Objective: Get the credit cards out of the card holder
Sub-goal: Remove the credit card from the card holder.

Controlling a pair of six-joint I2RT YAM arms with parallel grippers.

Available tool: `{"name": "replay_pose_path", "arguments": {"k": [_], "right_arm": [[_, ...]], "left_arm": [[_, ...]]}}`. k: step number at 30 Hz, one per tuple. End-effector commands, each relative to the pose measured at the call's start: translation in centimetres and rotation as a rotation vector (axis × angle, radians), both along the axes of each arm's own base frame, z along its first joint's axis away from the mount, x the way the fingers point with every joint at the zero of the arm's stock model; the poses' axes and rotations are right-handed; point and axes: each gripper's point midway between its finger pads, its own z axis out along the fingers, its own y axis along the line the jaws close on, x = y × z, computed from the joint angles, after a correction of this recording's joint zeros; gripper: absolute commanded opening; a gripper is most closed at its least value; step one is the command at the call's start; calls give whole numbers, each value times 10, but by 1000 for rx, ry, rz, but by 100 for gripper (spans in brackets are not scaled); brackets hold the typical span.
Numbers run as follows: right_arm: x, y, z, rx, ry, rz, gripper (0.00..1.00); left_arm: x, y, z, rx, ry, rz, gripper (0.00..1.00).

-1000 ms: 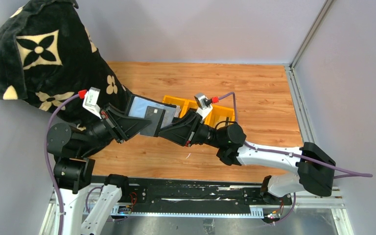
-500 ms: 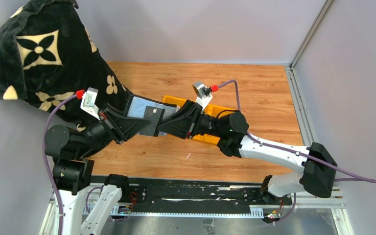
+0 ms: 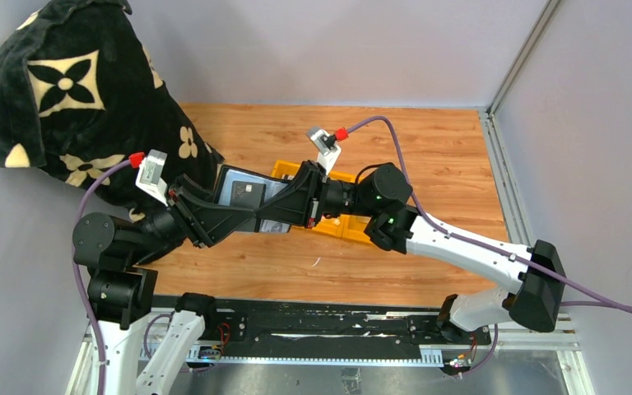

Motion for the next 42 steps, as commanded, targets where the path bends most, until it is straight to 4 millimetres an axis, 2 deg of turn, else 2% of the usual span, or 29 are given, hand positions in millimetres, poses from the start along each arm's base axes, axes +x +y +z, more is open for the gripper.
{"name": "replay_pose_path", "arguments": {"k": [1,8,17,24,29,32,37,39,42], "right_arm": [[0,4,-6,-58,-32,12,0],[4,-4,-7,-3,-7,-40,0],[8,-19,-16,89,56,-73,0],[2,-26,-13,144,73,-43,0],[-3,-30,-2,176,59,-21,21],[-3,-27,3,173,52,-9,25],[-7,-25,16,196,32,31,38],[-6,-25,19,202,31,33,32],[-4,-27,19,205,40,32,12]], "left_arm": [[-7,-2,5,10,-46,-37,43],[-5,1,15,-9,-77,6,21],[-9,3,27,-26,-94,17,22],[-8,3,26,-27,-94,22,21],[-7,3,25,-26,-90,24,17],[-7,3,24,-26,-88,25,15],[-8,3,23,-21,-90,26,12],[-8,4,22,-19,-90,27,11],[-8,4,22,-17,-91,28,10]]}}
